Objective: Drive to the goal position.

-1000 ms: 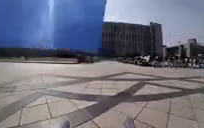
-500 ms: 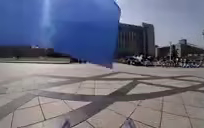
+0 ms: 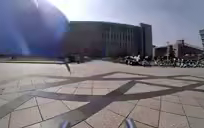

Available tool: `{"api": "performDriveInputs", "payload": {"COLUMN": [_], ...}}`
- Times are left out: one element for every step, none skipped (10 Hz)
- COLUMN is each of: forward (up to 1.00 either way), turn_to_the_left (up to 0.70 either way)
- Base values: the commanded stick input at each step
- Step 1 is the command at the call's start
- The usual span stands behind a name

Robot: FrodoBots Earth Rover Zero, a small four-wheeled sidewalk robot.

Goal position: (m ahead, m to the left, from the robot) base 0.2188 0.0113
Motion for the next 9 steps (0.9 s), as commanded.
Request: {"api": "performDriveInputs", "payload": {"forward": [0.00,0.00,0.21,0.97,1.00,1.00,1.00,1.00,1.00], "turn_to_the_left": [0.00,0.00,0.00,0.00,0.00,0.00,0.00,0.00,0.00]}}
